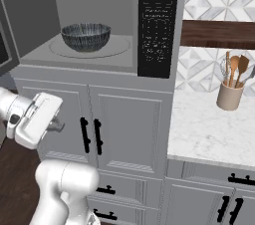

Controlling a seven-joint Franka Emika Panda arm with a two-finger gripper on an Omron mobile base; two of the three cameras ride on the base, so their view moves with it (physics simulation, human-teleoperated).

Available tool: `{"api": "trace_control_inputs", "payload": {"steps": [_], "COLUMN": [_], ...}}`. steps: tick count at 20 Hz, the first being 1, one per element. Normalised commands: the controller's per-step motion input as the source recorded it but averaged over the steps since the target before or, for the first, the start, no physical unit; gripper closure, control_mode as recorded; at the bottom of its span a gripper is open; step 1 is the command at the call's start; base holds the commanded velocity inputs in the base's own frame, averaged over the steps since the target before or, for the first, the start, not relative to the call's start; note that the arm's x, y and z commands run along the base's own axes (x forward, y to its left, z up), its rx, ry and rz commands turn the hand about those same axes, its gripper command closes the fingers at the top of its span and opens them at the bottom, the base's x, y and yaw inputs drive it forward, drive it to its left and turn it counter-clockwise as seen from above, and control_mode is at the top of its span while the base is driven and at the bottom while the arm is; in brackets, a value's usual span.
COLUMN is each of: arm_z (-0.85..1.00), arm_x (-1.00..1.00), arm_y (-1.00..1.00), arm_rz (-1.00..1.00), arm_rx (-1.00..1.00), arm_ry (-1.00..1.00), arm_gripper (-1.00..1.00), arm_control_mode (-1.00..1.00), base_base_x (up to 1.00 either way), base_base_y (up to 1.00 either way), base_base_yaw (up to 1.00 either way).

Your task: Open the microwave, place the bowl with waffle inside the microwave, then close the microwave door and turn it on.

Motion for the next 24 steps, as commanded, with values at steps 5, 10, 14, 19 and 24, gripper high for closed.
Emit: {"api": "trace_control_inputs", "payload": {"steps": [5,10,14,19,24], "arm_z": [-0.57,-0.43,-0.22,-0.04,-0.01], "arm_x": [-0.1,-0.02,0.0,0.0,0.0], "arm_y": [0.0,0.35,0.99,1.0,1.0], "arm_rz": [0.0,0.0,0.07,0.18,0.22], "arm_rx": [-0.21,-0.19,-0.28,-0.56,-0.61], "arm_ry": [0.0,0.0,0.0,-0.02,-0.11], "arm_gripper": [1.0,1.0,1.0,1.0,1.0], "arm_control_mode": [-1.0,-1.0,-1.0,-1.0,-1.0], "base_base_x": [0.0,0.0,0.0,0.0,0.0], "base_base_y": [0.0,0.0,0.0,0.0,0.0], "base_base_yaw": [0.0,0.0,0.0,0.0,0.0]}}
